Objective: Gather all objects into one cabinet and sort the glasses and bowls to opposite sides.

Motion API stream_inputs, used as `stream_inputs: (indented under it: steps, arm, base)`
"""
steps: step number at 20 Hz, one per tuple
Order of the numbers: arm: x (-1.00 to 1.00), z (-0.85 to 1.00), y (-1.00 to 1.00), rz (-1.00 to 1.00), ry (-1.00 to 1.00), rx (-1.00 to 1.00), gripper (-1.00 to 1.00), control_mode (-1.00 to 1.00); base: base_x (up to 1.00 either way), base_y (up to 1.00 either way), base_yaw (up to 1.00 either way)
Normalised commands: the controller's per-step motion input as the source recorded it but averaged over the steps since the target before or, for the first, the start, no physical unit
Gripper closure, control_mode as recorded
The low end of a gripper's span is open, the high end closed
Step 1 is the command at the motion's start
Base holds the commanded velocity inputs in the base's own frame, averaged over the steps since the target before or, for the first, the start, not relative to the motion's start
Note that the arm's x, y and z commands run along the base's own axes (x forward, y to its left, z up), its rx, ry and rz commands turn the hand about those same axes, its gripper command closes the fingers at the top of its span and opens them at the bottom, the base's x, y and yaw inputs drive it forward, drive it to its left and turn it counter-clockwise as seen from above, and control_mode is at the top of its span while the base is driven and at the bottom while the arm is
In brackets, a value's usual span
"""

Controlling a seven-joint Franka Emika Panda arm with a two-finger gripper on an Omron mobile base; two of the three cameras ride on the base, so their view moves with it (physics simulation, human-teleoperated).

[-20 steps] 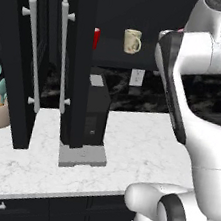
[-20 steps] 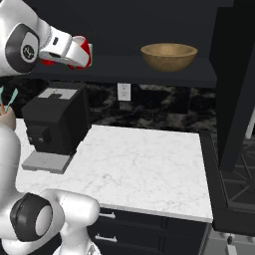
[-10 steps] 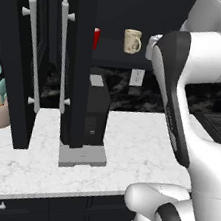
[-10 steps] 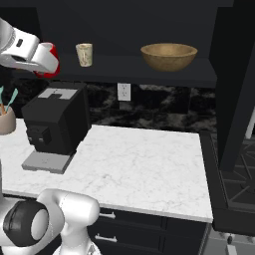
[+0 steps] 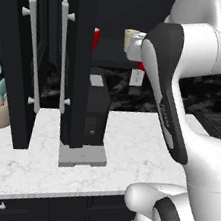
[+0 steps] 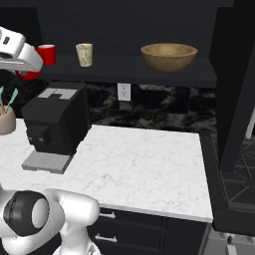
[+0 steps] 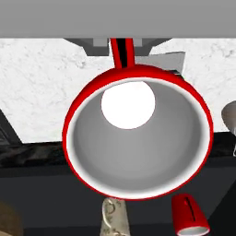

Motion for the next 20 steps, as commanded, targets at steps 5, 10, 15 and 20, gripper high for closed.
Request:
stream_inputs:
  steps: [5,10,15,20]
  arm:
    - [0.01,-0.28,0.32,0.19,0.01,0.00,1.00,-1.00]
    - [0.47,-0.45,0.27,0.18,0.01,0.00,1.00,-1.00]
    - [0.48,-0.30,0.17,0.18,0.00,0.00,1.00,-1.00]
    - [0.38,-0.04,0.08,0.16,0.00,0.00,1.00,-1.00]
  base:
    - [0.00,0.00,0.00]
    - [0.00,0.00,0.00]
    - [0.00,0.00,0.00]
    - [0.00,0.00,0.00]
